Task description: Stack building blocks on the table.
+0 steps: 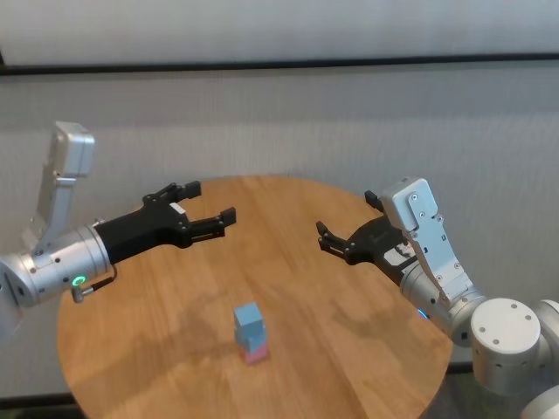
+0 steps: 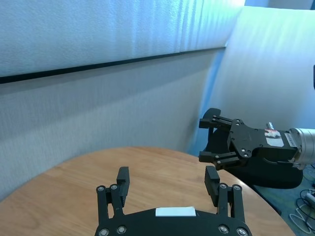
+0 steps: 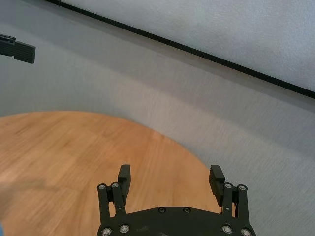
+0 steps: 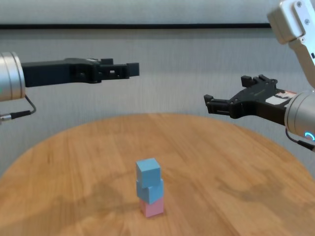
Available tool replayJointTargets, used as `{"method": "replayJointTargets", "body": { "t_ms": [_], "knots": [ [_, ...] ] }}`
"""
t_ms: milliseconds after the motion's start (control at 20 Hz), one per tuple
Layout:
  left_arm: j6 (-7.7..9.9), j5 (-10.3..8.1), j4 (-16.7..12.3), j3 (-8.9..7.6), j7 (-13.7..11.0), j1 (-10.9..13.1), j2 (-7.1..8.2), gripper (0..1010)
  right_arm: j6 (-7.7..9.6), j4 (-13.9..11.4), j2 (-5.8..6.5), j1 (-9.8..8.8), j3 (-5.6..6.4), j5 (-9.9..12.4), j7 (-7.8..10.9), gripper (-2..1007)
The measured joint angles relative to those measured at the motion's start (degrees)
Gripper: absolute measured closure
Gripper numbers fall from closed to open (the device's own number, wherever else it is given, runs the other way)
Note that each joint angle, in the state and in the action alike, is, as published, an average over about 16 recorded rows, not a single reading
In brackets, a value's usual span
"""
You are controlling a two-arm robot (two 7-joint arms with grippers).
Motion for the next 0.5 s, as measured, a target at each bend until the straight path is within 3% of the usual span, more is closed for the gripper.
{"method": "replayJointTargets", "body": {
  "t_ms": [150,500],
  "knots": [
    [-0.64,-0.04,-0.35,-0.58,0.87,0.53,0.01,7,0.0,0.0,0.0,0.0,0.0,0.0,0.0,0],
    [-0.31,0.17,-0.09,-0.04,0.02,0.13,0.02,7,0.0,0.0,0.0,0.0,0.0,0.0,0.0,1]
  ]
}}
